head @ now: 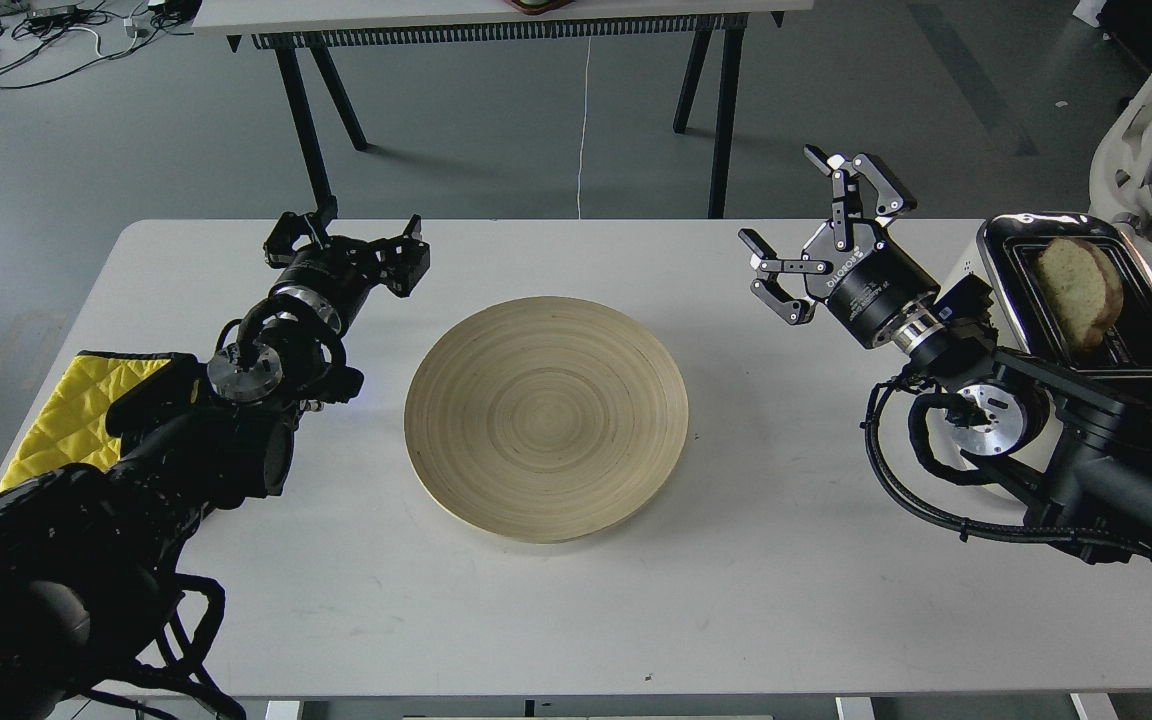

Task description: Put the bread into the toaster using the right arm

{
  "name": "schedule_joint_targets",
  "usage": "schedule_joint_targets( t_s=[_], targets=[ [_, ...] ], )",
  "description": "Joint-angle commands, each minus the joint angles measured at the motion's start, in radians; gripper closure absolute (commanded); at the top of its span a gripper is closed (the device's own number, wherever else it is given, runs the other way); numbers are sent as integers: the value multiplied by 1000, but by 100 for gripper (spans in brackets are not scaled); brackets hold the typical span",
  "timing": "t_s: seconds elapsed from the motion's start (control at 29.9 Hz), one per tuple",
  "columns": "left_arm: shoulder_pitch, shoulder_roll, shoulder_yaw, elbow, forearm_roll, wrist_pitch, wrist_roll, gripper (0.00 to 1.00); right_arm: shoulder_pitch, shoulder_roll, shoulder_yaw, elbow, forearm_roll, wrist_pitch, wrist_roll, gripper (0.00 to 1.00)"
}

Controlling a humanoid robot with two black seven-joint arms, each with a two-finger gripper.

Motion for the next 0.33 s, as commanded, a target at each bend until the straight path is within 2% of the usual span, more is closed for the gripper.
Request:
schedule_joint_targets(
  t_s=[0.0,0.3],
  targets=[
    [0,0,0,0,0,0,0,0,-14,20,-2,-27,-1,0,0,1],
    [0,0,0,0,0,0,0,0,-23,17,0,-38,-1,0,0,1]
  ],
)
